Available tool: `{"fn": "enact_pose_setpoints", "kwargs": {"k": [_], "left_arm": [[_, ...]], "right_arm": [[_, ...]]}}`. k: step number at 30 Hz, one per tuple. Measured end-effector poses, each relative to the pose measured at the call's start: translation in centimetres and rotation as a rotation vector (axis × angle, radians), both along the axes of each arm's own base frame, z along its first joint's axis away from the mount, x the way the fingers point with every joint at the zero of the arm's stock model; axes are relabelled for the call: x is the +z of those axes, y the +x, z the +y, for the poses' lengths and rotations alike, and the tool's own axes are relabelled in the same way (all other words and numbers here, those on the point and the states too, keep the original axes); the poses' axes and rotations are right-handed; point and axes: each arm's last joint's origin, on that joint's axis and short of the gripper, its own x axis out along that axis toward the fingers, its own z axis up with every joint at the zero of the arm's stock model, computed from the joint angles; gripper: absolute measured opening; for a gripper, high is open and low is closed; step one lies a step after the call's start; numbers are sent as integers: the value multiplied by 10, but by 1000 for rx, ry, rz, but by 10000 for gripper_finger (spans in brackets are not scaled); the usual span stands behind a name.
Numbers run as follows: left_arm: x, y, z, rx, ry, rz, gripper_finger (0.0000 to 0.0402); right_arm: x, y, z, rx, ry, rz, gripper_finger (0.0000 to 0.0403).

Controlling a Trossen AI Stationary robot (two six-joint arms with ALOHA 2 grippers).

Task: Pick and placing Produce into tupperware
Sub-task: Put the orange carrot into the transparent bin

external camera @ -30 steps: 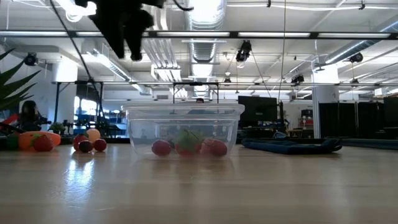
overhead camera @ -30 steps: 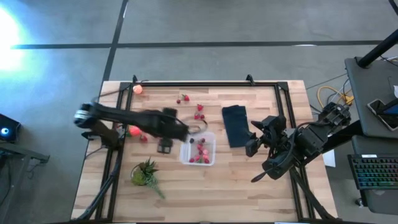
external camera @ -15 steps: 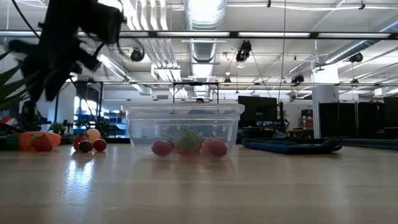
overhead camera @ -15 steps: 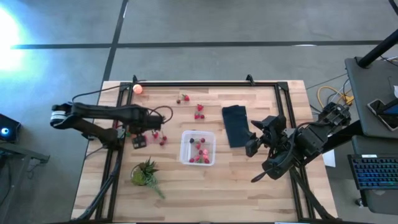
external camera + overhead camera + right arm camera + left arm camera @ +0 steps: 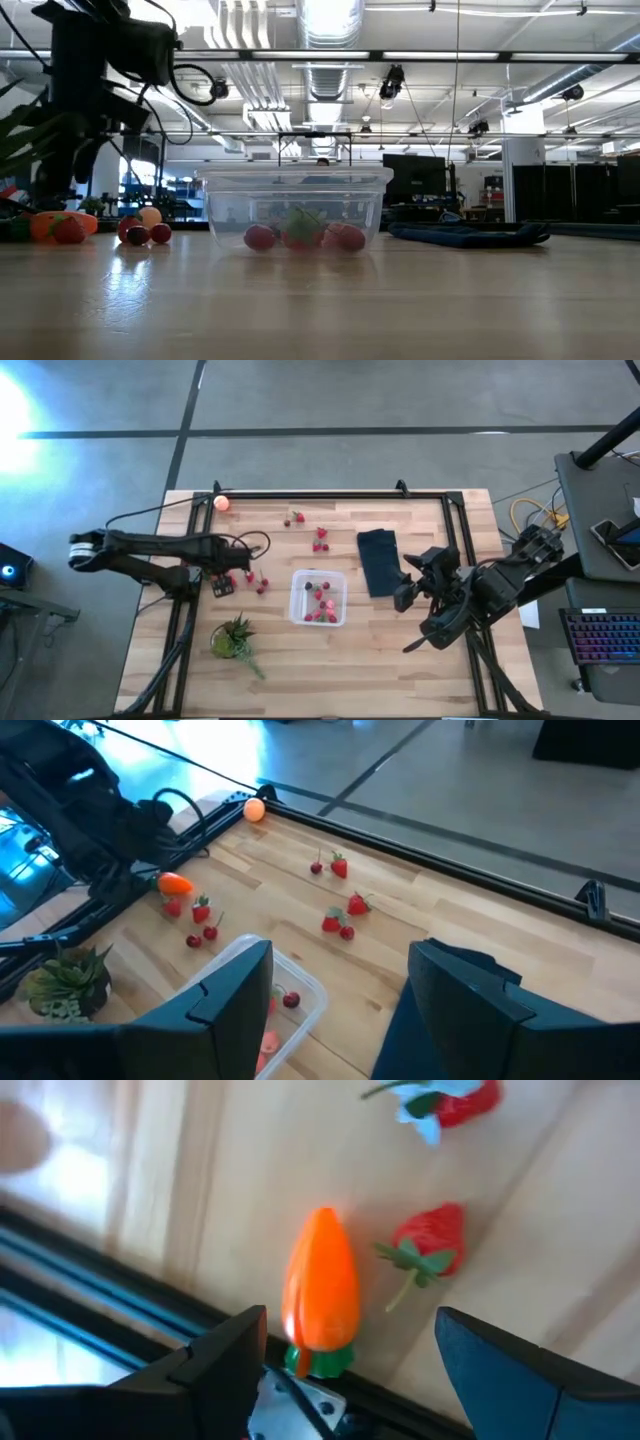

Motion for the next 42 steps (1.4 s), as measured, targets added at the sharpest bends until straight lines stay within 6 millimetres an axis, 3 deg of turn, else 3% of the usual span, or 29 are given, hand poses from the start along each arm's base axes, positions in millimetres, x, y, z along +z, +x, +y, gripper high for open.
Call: {"fn": "enact_pose_setpoints", "kwargs": {"k": [7, 10, 14, 21, 25, 33, 42], "left_arm": [[-4, -4, 3, 224, -29, -89, 274], [-11, -6, 5, 274, -115, -76, 274], [-8, -1, 15, 311, -202, -48, 274], [-11, 18, 53, 113, -242, 212, 274], [-17, 29, 73, 103, -285, 359, 274], [-20, 53, 90, 178, -282, 361, 274], [-27, 58, 91, 176, -311, 254, 274]], "right_arm": [[-2, -1, 1, 13, -11, 14, 226], [4, -9, 0, 47, -18, 18, 226], [21, -29, -18, 44, 13, -46, 226], [38, -64, -55, -2, 34, -136, 226], [41, -82, -69, 9, 57, -143, 226], [48, -111, -88, 51, 77, -167, 226], [52, -124, -98, 34, 67, -215, 226]]}}
